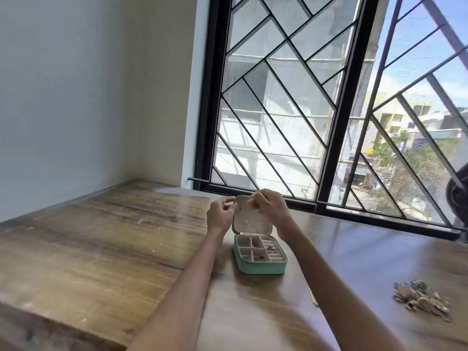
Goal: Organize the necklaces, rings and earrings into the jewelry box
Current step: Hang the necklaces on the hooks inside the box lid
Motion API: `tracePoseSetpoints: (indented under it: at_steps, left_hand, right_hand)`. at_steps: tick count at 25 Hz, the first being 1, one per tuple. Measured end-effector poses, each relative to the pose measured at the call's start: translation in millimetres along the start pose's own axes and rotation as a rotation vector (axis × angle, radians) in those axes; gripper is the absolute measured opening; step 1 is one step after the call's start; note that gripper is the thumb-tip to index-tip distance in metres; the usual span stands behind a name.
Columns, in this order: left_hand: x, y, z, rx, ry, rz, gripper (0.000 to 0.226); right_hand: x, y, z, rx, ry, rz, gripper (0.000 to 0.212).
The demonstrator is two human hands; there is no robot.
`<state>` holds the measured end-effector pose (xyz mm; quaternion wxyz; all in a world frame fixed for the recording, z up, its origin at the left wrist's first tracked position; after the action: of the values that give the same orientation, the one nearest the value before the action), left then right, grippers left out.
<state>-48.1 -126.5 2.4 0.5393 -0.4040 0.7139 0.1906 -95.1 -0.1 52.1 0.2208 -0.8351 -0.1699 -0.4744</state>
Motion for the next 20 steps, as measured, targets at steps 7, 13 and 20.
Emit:
tracePoseSetpoints:
  at_steps: [7,13,20]
  left_hand:
    - [-6,1,2,-0.029,0.021,-0.094,0.027]
    - [-19,4,13,-0.044,0.204,-0.214,0.028]
    - [-29,1,20,-0.1,0.414,-0.292,0.026]
  right_hand:
    - [-6,-7,1,0.026,0.008,-0.117,0.015]
    - [-13,-6,5,0.062,0.048,-0.173,0.014]
    - [-10,-10,11,0.024,0.064,-0.329,0.009]
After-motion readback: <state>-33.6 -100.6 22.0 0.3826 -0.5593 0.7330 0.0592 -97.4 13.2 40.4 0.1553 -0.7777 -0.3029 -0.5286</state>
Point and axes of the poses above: each hand's wrist, its own z-axis away from the middle knuckle, its own y-axis out of the palm, x = y × z, the point moved 2 cm from there along -z, towards the middle knuckle, and after that the axes turned 6 degrees about -z, right-handed, at the moved point
